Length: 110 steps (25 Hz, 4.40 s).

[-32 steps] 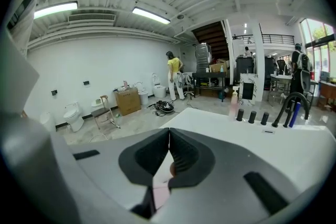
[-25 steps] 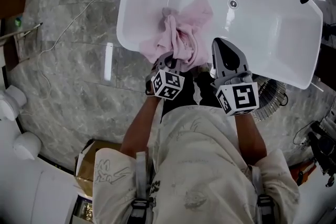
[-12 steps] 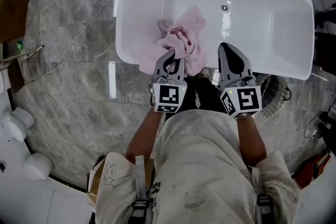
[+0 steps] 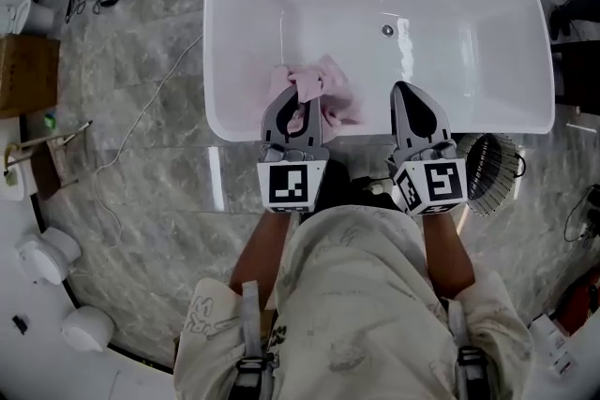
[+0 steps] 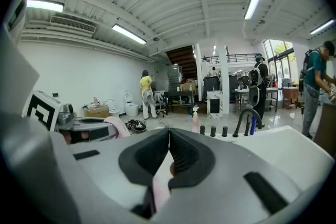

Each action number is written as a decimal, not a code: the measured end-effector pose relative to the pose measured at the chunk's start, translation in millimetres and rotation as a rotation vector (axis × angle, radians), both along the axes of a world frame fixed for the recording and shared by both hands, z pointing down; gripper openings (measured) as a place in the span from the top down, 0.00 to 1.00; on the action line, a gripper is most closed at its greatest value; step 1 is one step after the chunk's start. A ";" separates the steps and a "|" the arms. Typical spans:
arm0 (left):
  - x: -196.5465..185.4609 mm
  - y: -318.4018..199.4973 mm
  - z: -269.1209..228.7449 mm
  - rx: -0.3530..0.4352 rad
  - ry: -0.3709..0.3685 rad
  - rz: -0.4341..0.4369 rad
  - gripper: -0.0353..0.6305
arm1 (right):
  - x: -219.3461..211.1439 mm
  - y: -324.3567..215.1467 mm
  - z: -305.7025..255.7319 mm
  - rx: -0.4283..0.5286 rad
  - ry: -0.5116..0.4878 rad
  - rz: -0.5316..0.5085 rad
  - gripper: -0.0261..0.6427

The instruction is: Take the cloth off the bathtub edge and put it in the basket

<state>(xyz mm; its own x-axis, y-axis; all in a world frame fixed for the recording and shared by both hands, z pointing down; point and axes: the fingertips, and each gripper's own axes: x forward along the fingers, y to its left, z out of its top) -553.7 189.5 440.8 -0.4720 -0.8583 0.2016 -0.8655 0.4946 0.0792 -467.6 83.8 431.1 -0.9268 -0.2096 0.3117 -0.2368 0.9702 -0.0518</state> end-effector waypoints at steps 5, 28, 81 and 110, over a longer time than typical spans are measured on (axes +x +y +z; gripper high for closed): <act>9.0 -22.9 -47.3 0.060 -0.072 -0.028 0.93 | 32.5 -25.8 -26.0 0.021 -0.061 0.047 0.98; 220.9 -172.2 -143.1 0.225 -0.178 0.271 0.93 | 286.4 -141.9 -118.3 0.174 -0.277 0.472 0.98; 717.5 -509.5 -108.2 0.227 0.120 1.295 0.93 | 777.8 -313.3 -103.9 0.297 -0.104 1.511 0.98; 917.0 -439.5 -96.7 0.167 0.172 1.500 0.93 | 960.6 -246.1 -114.7 0.337 -0.135 1.698 0.98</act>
